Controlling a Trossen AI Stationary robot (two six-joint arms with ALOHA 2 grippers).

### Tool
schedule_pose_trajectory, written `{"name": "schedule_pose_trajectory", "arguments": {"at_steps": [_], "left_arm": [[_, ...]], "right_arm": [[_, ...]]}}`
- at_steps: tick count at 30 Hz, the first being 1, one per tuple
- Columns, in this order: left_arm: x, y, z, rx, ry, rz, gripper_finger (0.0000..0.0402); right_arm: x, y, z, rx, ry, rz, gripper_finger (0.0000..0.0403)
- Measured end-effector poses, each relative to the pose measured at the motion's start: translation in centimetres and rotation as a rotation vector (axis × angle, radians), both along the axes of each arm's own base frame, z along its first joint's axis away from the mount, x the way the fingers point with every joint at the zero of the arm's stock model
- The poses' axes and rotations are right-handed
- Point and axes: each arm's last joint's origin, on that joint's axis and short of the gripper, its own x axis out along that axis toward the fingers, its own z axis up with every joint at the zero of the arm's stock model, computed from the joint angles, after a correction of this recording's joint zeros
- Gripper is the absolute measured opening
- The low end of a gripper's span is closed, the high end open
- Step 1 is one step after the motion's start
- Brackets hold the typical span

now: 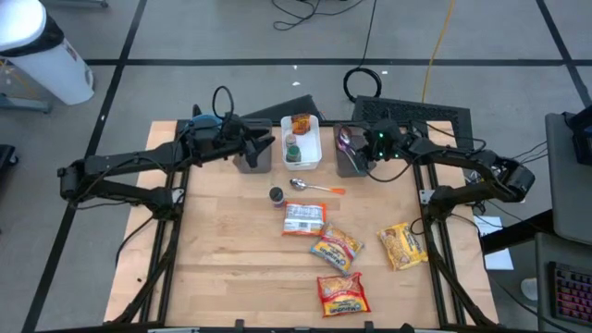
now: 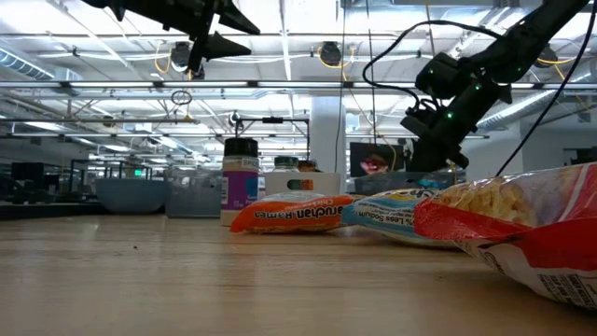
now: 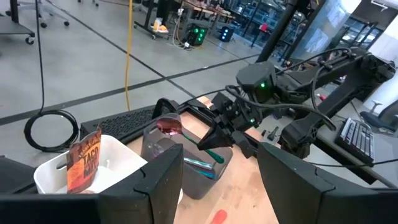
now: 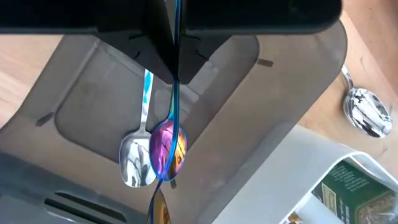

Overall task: Pick & Place Food Item
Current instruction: Put the rainbow spoon into the right black bin

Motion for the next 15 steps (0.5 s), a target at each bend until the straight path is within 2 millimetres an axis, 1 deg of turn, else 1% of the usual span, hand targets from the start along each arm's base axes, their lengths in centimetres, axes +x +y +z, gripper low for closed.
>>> {"name": "schedule_pose_trajectory", "arguments": {"at_steps": [3, 6, 10, 15], "left_arm": [[0.0, 0.0, 0.0, -0.007, -0.003, -0.007, 0.0214], [0.0, 0.0, 0.0, -0.015, -0.006, -0.013, 0.0214], [0.0, 0.0, 0.0, -0.022, -0.009, -0.015, 0.0214], [0.0, 0.0, 0.0, -0.038, -0.015, -0.015, 0.0214]], "right_arm": [[0.2, -0.1, -0.3, 0.007, 0.007, 0.0, 0.0], [0.3, -0.3, -1.2, 0.037, 0.033, 0.005, 0.0], [0.9, -0.6, -2.2, 0.084, 0.016, 0.024, 0.0], [1.7, -1.3, -3.3, 0.117, -0.028, 0.003, 0.0]]}}
